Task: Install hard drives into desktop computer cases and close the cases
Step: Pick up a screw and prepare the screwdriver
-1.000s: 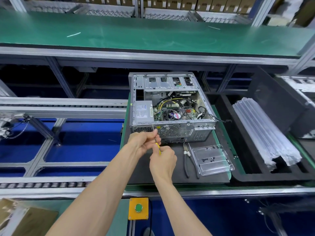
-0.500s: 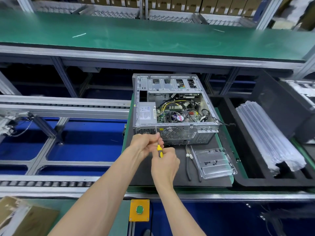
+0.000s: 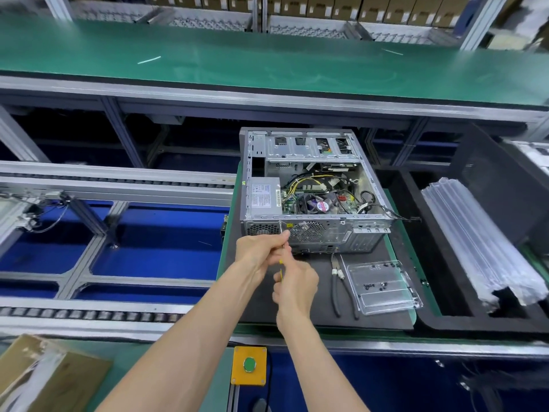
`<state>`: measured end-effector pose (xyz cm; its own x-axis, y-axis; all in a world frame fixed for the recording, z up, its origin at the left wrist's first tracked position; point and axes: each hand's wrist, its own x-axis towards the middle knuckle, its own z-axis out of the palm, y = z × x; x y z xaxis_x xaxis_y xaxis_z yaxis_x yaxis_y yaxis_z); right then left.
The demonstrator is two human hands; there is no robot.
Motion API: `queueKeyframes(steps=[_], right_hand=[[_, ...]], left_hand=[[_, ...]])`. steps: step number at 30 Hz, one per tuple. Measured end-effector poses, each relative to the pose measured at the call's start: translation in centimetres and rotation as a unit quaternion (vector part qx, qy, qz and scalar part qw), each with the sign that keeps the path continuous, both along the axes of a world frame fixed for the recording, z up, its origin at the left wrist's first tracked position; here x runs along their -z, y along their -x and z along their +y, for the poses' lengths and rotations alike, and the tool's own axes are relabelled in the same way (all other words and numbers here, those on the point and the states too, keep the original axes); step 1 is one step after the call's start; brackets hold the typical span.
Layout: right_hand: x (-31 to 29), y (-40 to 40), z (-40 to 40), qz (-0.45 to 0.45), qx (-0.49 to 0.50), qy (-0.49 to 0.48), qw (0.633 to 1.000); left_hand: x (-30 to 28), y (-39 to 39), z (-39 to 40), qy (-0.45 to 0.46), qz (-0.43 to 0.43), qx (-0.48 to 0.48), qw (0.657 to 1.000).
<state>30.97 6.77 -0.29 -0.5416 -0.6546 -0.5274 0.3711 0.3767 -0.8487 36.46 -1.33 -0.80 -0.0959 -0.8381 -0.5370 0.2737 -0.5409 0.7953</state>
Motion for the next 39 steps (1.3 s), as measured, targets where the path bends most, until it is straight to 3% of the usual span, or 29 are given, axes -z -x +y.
queueKeyframes(steps=[2, 4, 5, 6, 8, 9, 10, 12, 15, 18, 23, 25, 31, 35, 39], right_hand=[[0.2, 0.3, 0.1, 0.244, -0.047, -0.011, 0.969], [0.2, 0.6, 0.2, 0.296, -0.060, 0.005, 0.953], [0.3, 0.8, -0.1, 0.237, -0.049, 0.015, 0.970], [0.2, 1.0, -0.3, 0.118, -0.022, 0.027, 0.992], [-0.3, 1.0, -0.4, -0.130, 0.012, 0.064, 0.989], [-0.3, 1.3, -0.5, -0.174, 0.005, 0.070, 0.982], [-0.2, 1.5, -0.4, -0.158, -0.023, 0.068, 0.985], [0.1, 2.1, -0.1, -0.050, -0.096, 0.062, 0.992], [0.6, 2.8, 0.8, 0.139, -0.168, 0.057, 0.974], [1.1, 3.3, 1.0, 0.312, -0.202, 0.088, 0.924], [1.2, 3.0, 0.3, 0.471, -0.290, 0.092, 0.828], [1.4, 3.1, 0.2, 0.502, -0.300, 0.083, 0.807], [1.1, 2.8, -0.5, 0.431, -0.294, 0.032, 0.853], [0.7, 2.9, -0.7, 0.285, -0.246, 0.063, 0.924], [0.6, 2.6, -0.8, 0.128, -0.182, 0.063, 0.973]], left_hand=[[0.1, 0.4, -0.2, 0.006, -0.005, -0.001, 1.000], [0.2, 0.5, -0.1, 0.011, -0.015, -0.001, 1.000], [0.3, 0.4, -0.1, 0.014, -0.011, 0.001, 1.000], [0.4, 0.2, 0.0, 0.017, -0.003, 0.005, 1.000], [0.6, -0.2, 0.5, 0.014, 0.036, 0.002, 0.999], [0.7, -0.3, 0.8, 0.002, 0.070, -0.010, 0.998], [0.8, -0.4, 1.1, -0.017, 0.111, -0.024, 0.993], [1.2, -0.8, 1.5, -0.062, 0.203, -0.042, 0.976], [1.8, -1.3, 1.9, -0.082, 0.287, -0.028, 0.954], [2.1, -1.5, 2.3, -0.079, 0.346, -0.014, 0.935], [1.6, -1.1, 2.8, -0.067, 0.366, 0.023, 0.928], [1.2, -1.0, 2.9, -0.063, 0.367, 0.024, 0.928], [1.5, -1.5, 3.4, -0.054, 0.352, 0.017, 0.934], [2.8, -2.1, 4.3, -0.012, 0.266, -0.008, 0.964], [3.5, -2.4, 4.8, 0.039, 0.193, -0.013, 0.980]])
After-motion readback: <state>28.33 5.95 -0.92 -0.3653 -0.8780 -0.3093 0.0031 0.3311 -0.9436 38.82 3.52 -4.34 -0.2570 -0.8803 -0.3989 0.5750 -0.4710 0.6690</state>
